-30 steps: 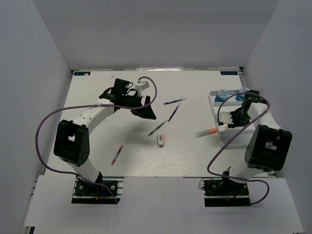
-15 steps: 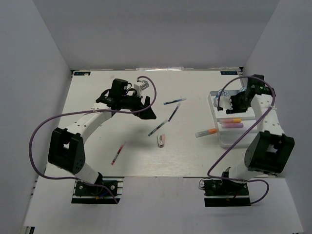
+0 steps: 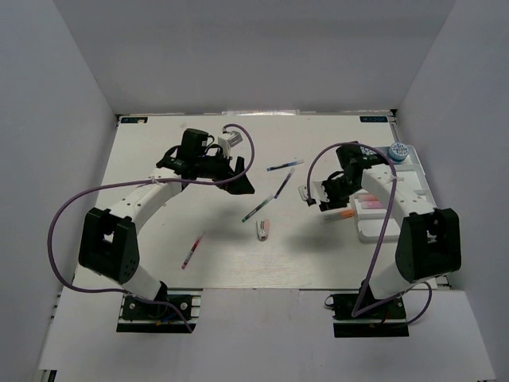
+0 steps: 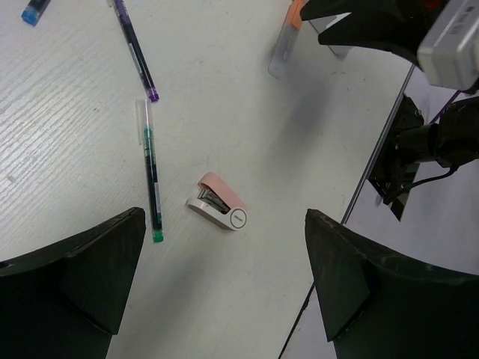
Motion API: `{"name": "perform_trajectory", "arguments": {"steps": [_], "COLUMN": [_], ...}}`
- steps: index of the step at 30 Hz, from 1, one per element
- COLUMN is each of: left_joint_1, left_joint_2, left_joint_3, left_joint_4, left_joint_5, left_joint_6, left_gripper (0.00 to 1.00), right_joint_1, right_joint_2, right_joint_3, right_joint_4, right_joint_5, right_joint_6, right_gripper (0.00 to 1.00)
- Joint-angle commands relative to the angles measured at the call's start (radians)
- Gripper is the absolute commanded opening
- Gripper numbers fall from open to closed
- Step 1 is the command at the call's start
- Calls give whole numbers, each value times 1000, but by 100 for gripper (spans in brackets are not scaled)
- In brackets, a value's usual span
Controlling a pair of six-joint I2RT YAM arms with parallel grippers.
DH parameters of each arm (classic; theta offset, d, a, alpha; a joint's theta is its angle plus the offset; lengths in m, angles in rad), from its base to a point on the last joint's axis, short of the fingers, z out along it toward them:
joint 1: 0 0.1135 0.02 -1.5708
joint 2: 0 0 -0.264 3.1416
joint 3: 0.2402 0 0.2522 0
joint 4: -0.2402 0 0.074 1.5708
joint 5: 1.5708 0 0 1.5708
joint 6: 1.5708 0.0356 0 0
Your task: Sort the stationery into containers
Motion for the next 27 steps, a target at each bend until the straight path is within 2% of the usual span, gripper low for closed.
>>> {"name": "perform_trajectory", "arguments": {"steps": [1,7,13,20,27], "left_joint_1": [5,5,5,14,14], "left_joint_2": [-7,7,15,-2,-5], "left_joint_3": [12,4,6,-23,-30], "left_joint_4": [5,17,16,11,7], "left_joint_5": [14,18,15,0,-6], "left_joint_6": [7,4,4,10,16], "left_gripper": [96,96,96,96,96], "right_joint_1": [16,28,35,35,35], "right_joint_2": [25,23,34,106,153], "right_joint_3": [0,-101,-155,-155,-149], "right_joint_4": [59,96,145,222,253], "right_joint_5": [32,115,135,177,190], "right_joint_6": [48,-18,-1,44,54], "right_gripper": [47,46,48,51,49]}}
